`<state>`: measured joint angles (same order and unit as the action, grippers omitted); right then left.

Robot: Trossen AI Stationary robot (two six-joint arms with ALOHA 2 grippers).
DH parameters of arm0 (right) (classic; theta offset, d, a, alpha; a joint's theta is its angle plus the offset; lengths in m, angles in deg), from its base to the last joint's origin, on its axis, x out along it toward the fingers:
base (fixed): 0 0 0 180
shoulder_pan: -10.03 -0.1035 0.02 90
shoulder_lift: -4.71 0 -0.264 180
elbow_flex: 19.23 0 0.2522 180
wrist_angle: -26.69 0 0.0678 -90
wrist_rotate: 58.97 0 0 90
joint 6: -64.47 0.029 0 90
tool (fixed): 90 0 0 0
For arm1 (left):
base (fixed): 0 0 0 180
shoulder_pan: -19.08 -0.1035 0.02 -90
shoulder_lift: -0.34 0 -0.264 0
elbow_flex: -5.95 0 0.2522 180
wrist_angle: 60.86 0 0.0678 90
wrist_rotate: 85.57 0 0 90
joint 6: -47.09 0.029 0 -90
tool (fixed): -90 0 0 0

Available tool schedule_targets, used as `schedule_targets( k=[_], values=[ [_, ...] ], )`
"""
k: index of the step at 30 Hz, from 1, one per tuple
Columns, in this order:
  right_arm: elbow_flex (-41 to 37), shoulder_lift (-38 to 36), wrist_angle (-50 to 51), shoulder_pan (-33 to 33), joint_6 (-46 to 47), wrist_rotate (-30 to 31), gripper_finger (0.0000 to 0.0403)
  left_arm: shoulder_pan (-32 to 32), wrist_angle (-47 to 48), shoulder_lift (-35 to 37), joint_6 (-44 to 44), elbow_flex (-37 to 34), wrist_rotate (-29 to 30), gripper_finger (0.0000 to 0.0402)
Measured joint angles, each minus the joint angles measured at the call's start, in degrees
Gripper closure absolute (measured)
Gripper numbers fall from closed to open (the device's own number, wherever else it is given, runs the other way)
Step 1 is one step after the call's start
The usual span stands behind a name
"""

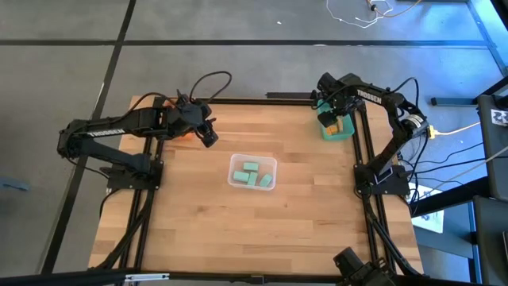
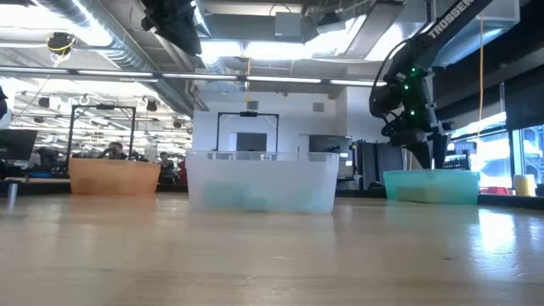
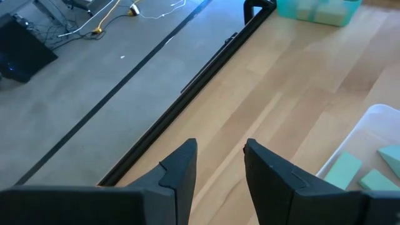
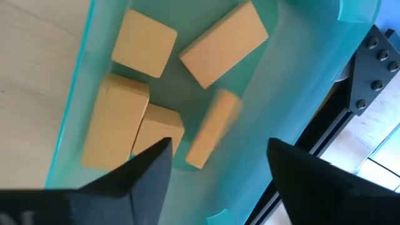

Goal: Sort & place blocks by color
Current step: Return to Home Position

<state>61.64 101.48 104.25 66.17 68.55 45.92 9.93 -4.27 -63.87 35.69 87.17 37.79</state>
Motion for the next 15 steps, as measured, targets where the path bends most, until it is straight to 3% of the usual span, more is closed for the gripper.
schedule_targets(
  k=[3, 7, 11, 15],
  values=[
    [0.0, 0.0, -0.2, 0.0, 0.2, 0.1, 0.0129, 0.0, 0.0, 0.0, 0.0, 0.0, 0.1, 0.0278],
    [0.9, 0.0, 1.2, -0.1, 0.4, 0.6, 0.0138, 0.0, 0.2, 0.0, 0.0, 0.0, 0.5, 0.0278],
    [3.1, 0.0, 1.3, -1.3, -2.1, 0.6, 0.0187, -0.3, 0.6, 0.2, 0.0, 0.0, 1.9, 0.0279],
    [6.3, 0.0, 2.7, -2.9, -3.3, 0.5, 0.0265, -1.5, 2.4, 1.5, 0.0, 0.0, 1.3, 0.0302]
  ],
)
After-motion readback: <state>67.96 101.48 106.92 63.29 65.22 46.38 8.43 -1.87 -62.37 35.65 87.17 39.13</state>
